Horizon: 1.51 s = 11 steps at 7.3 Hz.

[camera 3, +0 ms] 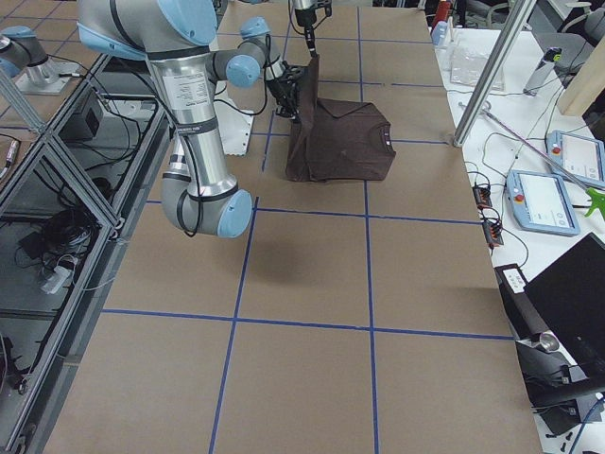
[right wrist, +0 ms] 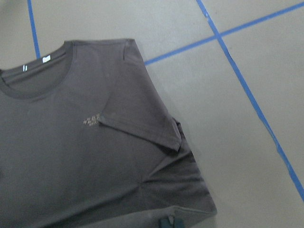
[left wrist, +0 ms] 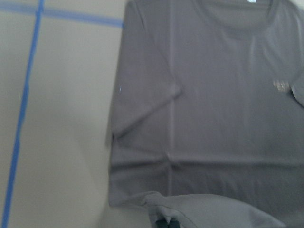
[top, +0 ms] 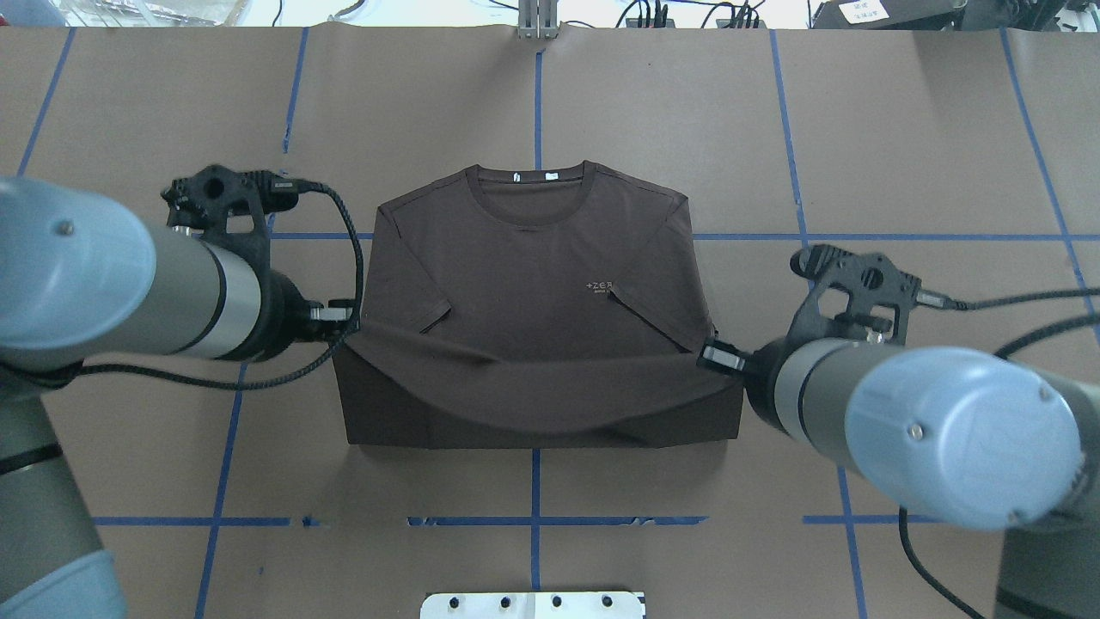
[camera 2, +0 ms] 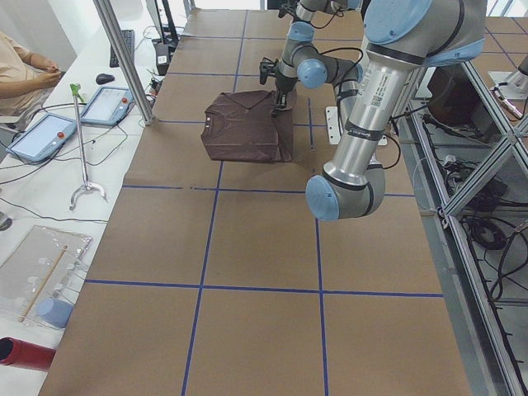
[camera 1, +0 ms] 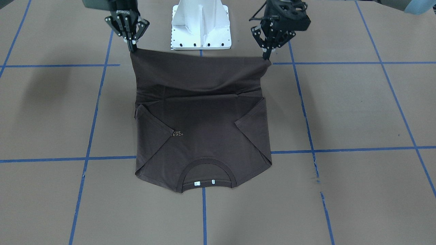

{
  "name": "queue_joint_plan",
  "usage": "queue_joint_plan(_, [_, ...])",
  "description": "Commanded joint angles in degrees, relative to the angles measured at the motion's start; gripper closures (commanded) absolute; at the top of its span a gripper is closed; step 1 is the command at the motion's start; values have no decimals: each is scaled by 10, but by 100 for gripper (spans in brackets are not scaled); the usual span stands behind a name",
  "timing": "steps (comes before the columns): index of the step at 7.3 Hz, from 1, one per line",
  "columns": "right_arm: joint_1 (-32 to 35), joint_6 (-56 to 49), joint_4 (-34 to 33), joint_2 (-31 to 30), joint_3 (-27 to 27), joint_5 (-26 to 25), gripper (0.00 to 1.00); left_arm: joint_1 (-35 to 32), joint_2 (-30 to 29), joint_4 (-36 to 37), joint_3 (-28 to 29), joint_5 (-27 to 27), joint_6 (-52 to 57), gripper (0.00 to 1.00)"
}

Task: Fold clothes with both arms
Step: 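Lift the hem with both grippers and fold it toward the collar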

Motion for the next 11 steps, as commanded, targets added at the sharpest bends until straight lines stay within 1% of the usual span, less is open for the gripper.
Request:
queue_joint_plan(1, [103,-70,15,39,-91,34,100,-45,-14,-92,104,-5,27,100])
queue_joint_plan(2, [128,-85,82,42,-154,47,100,-57,-29,-129,157,-4,29,100])
queue_joint_plan(3, [138,-89,174,43,-234,50,100,-64,-42,-172,212,-1,31,100])
queue_joint_plan(4, [142,-90,234,43,-284,49,100,-67,-44,-205,249,0,32,100])
queue_joint_plan(5, [146,-89,264,56,-329,49,100,-73,-45,-218,266,0,45,100])
queue_joint_plan(6, [146,-90,282,84,-384,48,100,-74,-48,-222,282,0,47,100])
queue_joint_plan(7, [147,-90,320,103,-440,48,100,-73,-59,-250,323,4,47,100])
queue_joint_plan(8, [151,-91,366,105,-485,48,100,-73,-70,-297,380,23,48,100])
queue_joint_plan(9, [153,-92,390,107,-515,47,100,-74,-75,-335,423,25,48,100])
queue_joint_plan(10, [154,-92,392,107,-520,47,100,-73,-76,-350,440,26,48,100])
queue_joint_plan(11, [154,-93,393,107,-525,47,100,-73,-79,-350,450,26,48,100])
